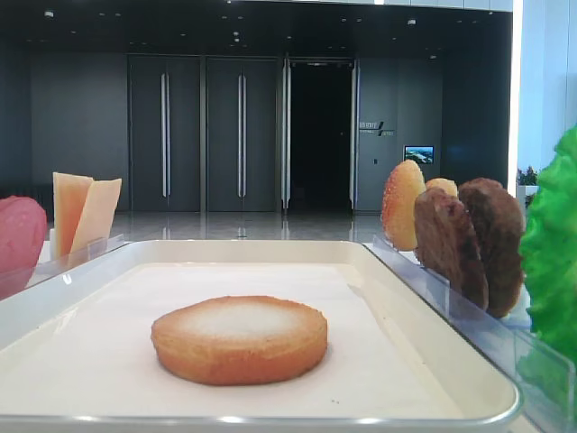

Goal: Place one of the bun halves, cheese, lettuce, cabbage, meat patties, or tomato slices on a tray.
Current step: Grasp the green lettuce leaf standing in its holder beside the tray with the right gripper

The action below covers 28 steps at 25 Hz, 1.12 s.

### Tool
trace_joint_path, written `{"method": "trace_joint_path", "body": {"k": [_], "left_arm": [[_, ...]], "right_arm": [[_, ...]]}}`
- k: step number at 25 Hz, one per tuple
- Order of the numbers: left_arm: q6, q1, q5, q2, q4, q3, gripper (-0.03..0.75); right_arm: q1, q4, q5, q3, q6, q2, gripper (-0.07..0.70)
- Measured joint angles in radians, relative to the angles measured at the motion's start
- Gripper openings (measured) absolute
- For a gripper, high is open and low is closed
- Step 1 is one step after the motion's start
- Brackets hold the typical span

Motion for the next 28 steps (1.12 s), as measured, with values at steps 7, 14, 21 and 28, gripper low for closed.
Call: {"method": "trace_joint_path", "body": {"k": [7,14,21,28], "left_arm": [[0.000,0.000,0.000,0.000,0.000,0.000,0.335],[0.000,0.000,0.000,0.000,0.000,0.000,0.328],[0.000,0.000,0.000,0.000,0.000,0.000,0.328],[0.000,0.000,0.000,0.000,0.000,0.000,0.328]], "right_arm": [[0.000,0.000,0.000,0.000,0.000,0.000,0.429],[0.000,0.000,0.002,0.000,0.000,0.000,0.426],[0.000,0.014,0.083,-0.075,0.000,0.207,0.419],[0.000,0.131,0.084,-0.146,0.000,0.515,0.419]]}}
